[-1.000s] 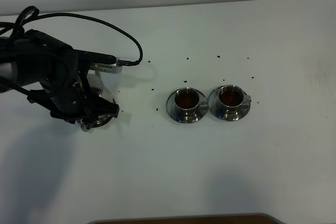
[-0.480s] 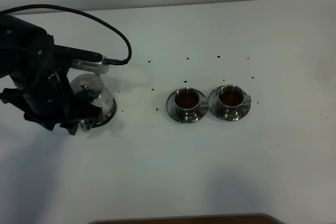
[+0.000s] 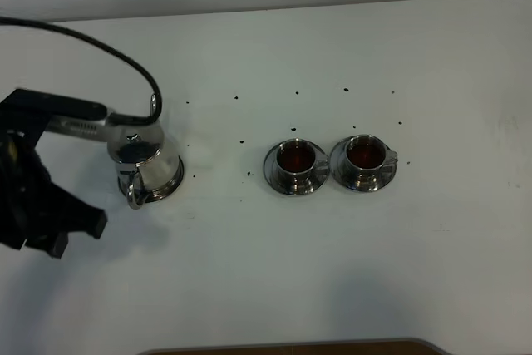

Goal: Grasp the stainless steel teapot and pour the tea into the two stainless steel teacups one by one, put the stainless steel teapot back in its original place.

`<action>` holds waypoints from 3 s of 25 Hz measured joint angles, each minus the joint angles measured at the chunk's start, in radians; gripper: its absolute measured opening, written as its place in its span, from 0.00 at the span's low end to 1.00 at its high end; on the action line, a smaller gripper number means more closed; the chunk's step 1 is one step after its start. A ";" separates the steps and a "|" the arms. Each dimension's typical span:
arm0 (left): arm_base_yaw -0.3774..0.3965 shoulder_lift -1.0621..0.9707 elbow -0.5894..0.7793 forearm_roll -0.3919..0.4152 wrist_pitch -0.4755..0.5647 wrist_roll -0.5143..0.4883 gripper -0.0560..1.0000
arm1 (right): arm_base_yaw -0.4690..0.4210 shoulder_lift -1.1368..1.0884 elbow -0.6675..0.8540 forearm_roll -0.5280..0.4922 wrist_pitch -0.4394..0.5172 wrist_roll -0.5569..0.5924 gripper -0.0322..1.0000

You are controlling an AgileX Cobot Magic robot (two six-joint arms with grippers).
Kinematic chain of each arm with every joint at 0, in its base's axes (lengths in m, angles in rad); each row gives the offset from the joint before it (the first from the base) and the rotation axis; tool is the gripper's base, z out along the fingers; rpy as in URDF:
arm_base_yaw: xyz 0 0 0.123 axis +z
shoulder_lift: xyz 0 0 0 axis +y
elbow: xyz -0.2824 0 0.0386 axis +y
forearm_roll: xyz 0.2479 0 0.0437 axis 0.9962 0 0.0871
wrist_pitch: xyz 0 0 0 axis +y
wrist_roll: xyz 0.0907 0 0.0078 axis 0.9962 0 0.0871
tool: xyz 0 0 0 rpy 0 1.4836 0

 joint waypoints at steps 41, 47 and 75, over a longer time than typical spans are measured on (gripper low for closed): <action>0.256 -0.845 0.464 -0.142 -0.134 0.133 0.48 | 0.000 0.000 0.000 0.000 0.000 0.000 0.41; 0.256 -1.037 0.468 -0.134 -0.133 0.135 0.48 | 0.000 0.000 0.000 0.000 0.000 0.000 0.41; 0.364 -1.324 0.473 -0.149 -0.131 0.171 0.49 | 0.000 0.000 0.000 0.001 0.000 0.000 0.41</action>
